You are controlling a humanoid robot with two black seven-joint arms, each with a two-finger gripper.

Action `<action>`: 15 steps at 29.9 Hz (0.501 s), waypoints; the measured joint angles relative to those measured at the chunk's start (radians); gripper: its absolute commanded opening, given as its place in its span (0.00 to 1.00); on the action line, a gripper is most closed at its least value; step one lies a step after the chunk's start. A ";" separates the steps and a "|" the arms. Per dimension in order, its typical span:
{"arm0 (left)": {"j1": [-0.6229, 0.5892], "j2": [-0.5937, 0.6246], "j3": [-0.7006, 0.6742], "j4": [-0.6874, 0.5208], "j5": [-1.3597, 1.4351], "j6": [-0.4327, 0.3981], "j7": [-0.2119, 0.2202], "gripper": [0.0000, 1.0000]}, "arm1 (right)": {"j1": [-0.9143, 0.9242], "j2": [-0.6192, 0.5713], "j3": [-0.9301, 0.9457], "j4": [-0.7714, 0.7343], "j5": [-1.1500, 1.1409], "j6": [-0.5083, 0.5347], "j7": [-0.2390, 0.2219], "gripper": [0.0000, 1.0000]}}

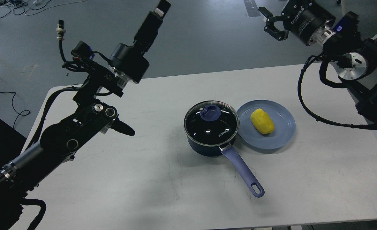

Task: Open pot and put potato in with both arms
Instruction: 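Reach the left gripper to the blue knob of the glass lid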

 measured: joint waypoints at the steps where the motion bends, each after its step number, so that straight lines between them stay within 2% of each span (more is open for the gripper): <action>1: -0.003 -0.008 0.035 0.000 0.081 0.025 0.000 0.98 | -0.002 -0.004 0.006 -0.006 0.001 -0.004 0.000 1.00; 3: -0.007 -0.018 0.115 0.010 0.274 0.066 -0.001 0.98 | -0.006 -0.015 0.017 -0.028 0.001 -0.020 0.001 1.00; 6: -0.009 -0.024 0.182 0.034 0.425 0.084 -0.001 0.98 | -0.009 -0.024 0.021 -0.067 0.001 -0.034 -0.004 1.00; 15: -0.024 -0.098 0.289 0.207 0.549 0.081 0.000 0.98 | -0.028 -0.027 0.003 -0.240 0.010 -0.032 -0.020 1.00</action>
